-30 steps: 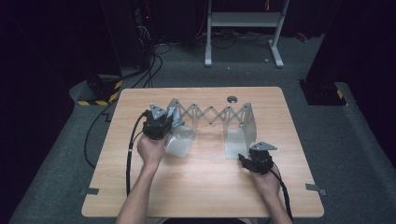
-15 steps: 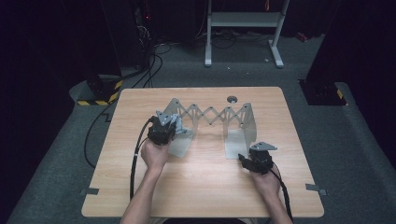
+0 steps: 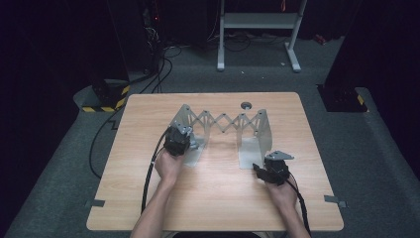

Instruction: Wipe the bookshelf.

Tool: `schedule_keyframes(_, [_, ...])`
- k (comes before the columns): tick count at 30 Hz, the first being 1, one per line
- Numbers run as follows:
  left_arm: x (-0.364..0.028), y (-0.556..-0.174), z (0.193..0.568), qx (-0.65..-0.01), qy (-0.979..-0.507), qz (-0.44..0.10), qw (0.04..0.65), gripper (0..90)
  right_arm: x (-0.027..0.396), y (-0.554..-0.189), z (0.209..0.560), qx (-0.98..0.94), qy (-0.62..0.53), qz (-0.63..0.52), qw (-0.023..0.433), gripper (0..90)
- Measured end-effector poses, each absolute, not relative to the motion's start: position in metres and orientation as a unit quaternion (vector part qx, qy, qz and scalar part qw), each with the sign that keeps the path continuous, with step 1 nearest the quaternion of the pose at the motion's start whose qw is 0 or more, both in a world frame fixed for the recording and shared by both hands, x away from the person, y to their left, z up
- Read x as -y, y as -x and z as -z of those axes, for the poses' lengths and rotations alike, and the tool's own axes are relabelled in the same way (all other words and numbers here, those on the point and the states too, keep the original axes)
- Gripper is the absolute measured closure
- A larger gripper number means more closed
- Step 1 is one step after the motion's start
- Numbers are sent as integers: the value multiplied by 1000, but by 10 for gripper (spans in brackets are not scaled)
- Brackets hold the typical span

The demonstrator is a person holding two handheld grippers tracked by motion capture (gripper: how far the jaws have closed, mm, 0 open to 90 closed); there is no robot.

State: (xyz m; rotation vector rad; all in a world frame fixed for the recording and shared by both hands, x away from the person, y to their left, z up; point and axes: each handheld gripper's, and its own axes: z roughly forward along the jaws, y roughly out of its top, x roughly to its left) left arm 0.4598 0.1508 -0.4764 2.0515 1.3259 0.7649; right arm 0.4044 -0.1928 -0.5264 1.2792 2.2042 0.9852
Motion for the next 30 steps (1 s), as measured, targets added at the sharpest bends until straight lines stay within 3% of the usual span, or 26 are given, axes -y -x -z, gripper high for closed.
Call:
schedule_keyframes(13, [-147,-475,486,-506,-775,-273,263,795,193,-404,526,-790,-458,-353,203,475])
schedule_keyframes(30, [-152,-469,431,-501,-750,-301,310,793,193,-404,526,-790,-458,-353,203,475])
